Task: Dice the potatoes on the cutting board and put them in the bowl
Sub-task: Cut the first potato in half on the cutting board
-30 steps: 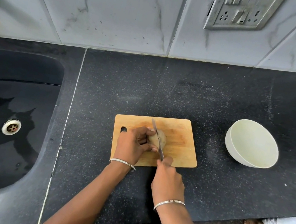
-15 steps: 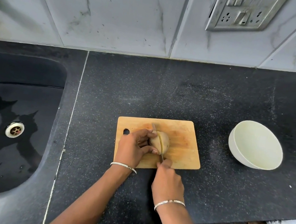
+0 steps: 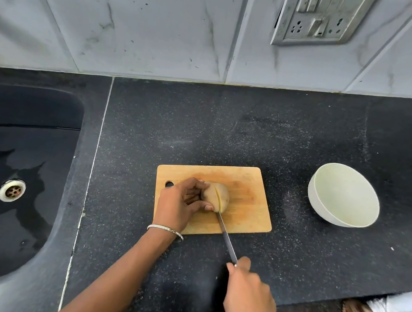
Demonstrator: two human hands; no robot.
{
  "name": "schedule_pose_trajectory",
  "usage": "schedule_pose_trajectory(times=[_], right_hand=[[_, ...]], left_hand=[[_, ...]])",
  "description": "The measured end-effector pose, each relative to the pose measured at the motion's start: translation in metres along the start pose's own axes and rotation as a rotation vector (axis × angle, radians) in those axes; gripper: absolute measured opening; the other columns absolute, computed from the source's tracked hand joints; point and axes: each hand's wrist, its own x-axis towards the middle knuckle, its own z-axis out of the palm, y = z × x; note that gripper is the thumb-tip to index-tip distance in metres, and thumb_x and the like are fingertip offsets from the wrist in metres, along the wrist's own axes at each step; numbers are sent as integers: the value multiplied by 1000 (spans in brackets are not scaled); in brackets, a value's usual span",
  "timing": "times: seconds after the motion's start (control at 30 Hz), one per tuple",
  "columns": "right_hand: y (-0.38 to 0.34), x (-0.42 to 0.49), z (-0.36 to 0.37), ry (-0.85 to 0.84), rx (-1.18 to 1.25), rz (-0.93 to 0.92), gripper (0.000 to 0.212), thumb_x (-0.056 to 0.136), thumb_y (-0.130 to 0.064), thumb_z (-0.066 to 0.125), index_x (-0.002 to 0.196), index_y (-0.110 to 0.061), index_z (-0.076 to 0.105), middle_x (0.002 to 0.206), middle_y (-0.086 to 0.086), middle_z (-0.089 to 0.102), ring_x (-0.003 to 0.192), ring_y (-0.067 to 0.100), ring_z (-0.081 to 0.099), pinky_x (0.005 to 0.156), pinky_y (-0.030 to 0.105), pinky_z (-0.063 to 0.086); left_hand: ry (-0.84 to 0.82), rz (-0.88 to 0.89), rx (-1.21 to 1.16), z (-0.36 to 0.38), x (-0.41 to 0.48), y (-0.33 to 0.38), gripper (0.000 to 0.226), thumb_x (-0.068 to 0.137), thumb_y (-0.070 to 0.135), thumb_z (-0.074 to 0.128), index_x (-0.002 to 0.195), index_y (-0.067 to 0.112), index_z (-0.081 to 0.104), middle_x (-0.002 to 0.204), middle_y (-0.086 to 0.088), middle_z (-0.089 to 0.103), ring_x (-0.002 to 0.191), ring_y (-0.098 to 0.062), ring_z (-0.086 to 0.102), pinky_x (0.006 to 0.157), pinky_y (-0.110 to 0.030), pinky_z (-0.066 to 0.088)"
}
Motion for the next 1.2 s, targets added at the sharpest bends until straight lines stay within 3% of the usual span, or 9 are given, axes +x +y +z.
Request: schedule_pose_trajectory(times=[0.13,0.23,0.37,0.47,0.6,0.8,0.97,1.03,1.2], right_hand=[[25,-14,-36,-70,62,-23,32,102,-47,19,91,-24,39,85,-3,61,90,23,65,63,32,41],[42,-4,-65,-74,131,-46,39,100,-49,30,81,-21,48,71,-3,58,74,18,62,63,35,43],[41,32,-83,75,328,-44,35,95,-44,51,70,-19,51,59,-3,55,59,15,55,53,30,38],[23,69,-66,216,457,-73,27,86,-41,65,74,-19,54,61,-8,54,61,13,54,52,29,36],[0,104,-43,315,663,-56,26,77,-44,73,87,-22,64,74,-10,64,68,7,58,63,28,43],[-5,134,-37,136,845,-38,36,73,-44,79,99,-23,68,88,-5,69,84,12,64,78,30,53],[-4,138,-42,44,947,-68,28,73,-37,82,88,-17,69,59,-8,55,52,9,49,49,25,39],[-4,137,-41,-4,1010,-60,29,74,-34,82,91,-14,68,56,-4,52,47,12,47,41,24,36],[-5,134,-39,-83,1045,-89,34,75,-31,81,97,-12,64,61,7,63,53,23,60,44,25,42]], left_hand=[[-14,-1,13,-1,0,0,42,65,12,86,101,16,66,94,8,70,89,7,63,79,-10,50],[-48,4,33,-1,2,3,60,60,12,90,112,17,61,101,11,65,93,9,60,81,-10,50],[-89,14,161,2,6,5,79,54,24,93,123,20,54,111,12,62,103,0,58,92,-22,51],[-69,4,230,6,7,0,79,49,39,92,116,28,51,106,13,62,100,-11,61,87,-35,54],[-57,38,323,9,5,-3,80,48,47,88,113,30,46,107,10,60,100,-15,57,86,-37,52],[-53,62,320,10,2,-2,72,53,43,79,115,29,45,108,8,59,100,-14,55,87,-36,50],[-97,77,277,3,3,-2,69,55,35,75,117,26,49,106,12,58,98,-11,56,87,-36,50],[-126,77,272,0,5,1,69,56,29,77,119,22,50,106,11,58,98,-9,56,87,-35,50],[-129,55,283,-9,11,4,70,57,22,79,121,19,52,108,7,58,99,-9,56,88,-31,50]])
